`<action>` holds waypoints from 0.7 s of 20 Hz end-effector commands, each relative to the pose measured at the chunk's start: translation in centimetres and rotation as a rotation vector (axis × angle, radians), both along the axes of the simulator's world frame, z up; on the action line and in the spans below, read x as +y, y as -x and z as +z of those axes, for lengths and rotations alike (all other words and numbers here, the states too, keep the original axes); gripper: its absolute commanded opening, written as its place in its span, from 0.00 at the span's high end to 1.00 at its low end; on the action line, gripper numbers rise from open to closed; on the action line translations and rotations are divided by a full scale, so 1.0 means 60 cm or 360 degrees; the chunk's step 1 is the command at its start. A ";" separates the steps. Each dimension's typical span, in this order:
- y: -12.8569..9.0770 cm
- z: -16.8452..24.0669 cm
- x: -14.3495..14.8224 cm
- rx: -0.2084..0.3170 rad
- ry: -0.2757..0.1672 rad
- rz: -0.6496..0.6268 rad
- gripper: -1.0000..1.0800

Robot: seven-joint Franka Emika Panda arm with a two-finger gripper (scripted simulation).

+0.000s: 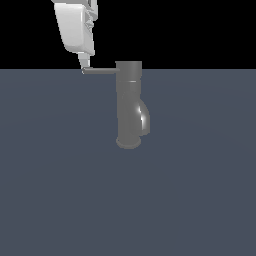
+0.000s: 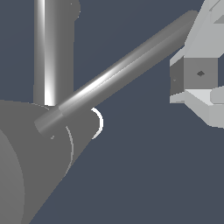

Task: Turn on the faucet by rotating a designated handle.

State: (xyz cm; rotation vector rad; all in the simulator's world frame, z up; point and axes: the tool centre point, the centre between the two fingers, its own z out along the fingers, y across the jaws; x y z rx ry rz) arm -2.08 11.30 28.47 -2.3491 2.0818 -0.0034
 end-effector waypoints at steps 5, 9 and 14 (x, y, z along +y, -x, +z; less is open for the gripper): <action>0.020 0.000 -0.027 0.0001 0.0001 -0.0001 1.00; 0.036 0.000 -0.049 0.0001 0.0001 -0.0001 1.00; 0.057 0.000 -0.077 0.0003 0.0001 -0.0001 1.00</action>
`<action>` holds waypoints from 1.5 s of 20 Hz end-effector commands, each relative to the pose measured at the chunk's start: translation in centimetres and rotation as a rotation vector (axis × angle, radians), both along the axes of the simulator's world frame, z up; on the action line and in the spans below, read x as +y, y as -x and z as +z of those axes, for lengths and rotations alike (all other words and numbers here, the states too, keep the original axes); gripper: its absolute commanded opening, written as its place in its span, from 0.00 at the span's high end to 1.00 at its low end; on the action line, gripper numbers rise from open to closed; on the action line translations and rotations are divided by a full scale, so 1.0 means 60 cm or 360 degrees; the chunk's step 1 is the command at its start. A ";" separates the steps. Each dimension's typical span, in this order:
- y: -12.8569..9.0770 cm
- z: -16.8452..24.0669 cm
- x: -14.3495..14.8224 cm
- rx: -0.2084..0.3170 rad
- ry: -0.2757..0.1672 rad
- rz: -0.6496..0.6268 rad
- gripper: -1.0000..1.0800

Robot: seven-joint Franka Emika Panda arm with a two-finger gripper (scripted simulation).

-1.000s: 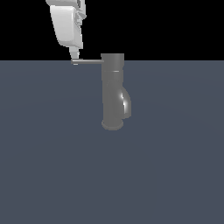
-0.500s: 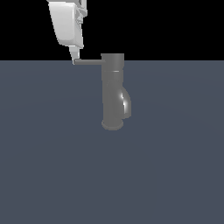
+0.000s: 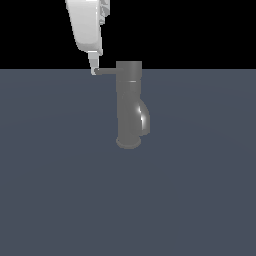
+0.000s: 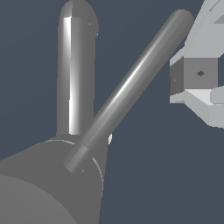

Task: Turn on the faucet by rotating a designated handle.

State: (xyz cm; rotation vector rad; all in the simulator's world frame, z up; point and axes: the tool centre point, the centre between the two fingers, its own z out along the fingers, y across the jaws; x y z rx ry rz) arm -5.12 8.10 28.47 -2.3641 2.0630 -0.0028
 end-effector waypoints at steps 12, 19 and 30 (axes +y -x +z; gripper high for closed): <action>0.057 0.000 -0.094 0.0006 0.0003 -0.0026 1.00; 0.044 0.000 -0.128 0.0004 0.0003 -0.0013 1.00; 0.028 0.000 -0.229 0.0005 0.0003 -0.0022 1.00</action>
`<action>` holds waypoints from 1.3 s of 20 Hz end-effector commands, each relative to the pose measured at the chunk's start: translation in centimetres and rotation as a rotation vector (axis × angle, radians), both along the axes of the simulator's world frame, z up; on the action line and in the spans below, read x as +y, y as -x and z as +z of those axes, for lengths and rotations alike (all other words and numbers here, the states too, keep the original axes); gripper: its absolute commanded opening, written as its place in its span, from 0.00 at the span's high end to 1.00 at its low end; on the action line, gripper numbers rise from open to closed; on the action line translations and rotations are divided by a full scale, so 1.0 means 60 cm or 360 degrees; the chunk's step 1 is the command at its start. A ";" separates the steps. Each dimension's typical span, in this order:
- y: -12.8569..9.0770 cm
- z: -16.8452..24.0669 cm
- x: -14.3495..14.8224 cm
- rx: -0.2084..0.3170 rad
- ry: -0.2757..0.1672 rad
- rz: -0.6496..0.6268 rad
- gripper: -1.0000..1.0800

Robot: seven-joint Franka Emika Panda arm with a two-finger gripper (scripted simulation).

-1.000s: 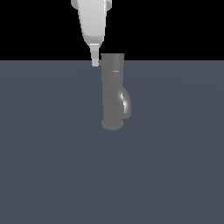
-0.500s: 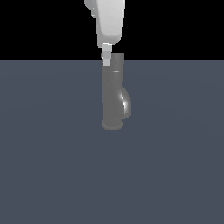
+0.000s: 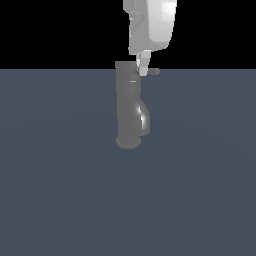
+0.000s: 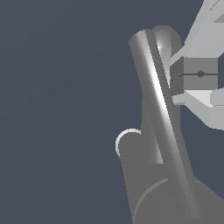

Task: Turn on the faucet by rotating a designated handle.

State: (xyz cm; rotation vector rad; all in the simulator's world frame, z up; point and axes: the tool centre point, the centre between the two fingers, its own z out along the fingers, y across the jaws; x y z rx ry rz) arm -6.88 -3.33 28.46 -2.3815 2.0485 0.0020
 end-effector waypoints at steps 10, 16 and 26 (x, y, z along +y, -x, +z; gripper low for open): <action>-0.022 0.000 -0.052 -0.0001 -0.0001 0.0000 1.00; -0.044 0.000 -0.071 -0.0001 0.0000 -0.0007 1.00; -0.080 0.000 -0.102 -0.0001 0.0000 -0.0020 1.00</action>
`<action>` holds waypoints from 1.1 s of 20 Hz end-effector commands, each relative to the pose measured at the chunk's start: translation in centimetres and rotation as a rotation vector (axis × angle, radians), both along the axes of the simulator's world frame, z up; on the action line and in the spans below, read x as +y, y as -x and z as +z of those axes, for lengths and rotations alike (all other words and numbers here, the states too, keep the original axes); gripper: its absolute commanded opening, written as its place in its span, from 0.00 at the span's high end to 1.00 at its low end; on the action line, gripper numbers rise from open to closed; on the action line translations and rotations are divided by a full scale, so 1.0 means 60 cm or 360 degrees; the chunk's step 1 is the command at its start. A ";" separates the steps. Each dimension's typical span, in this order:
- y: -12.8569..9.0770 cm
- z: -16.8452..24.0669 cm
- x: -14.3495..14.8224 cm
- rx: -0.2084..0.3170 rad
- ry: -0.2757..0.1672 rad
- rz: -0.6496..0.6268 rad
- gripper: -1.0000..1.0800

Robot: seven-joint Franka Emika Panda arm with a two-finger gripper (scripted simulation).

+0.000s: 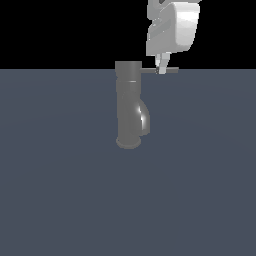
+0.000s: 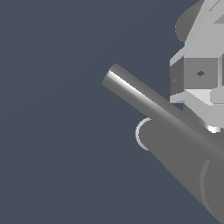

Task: Turn on the faucet by rotating a designated handle.

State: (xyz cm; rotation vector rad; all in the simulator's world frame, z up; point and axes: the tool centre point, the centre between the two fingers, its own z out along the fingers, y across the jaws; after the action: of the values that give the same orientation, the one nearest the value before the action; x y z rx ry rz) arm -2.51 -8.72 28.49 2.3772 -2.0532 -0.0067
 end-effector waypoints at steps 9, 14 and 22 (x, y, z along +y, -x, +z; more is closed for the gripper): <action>-0.039 0.000 -0.040 -0.0006 0.0003 -0.0025 1.00; -0.056 0.000 -0.055 -0.0006 0.0003 -0.0031 1.00; -0.083 0.000 -0.079 -0.0006 0.0004 -0.0041 1.00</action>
State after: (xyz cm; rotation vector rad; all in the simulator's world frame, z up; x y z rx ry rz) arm 2.33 -11.57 28.53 2.3804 -2.0547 -0.0079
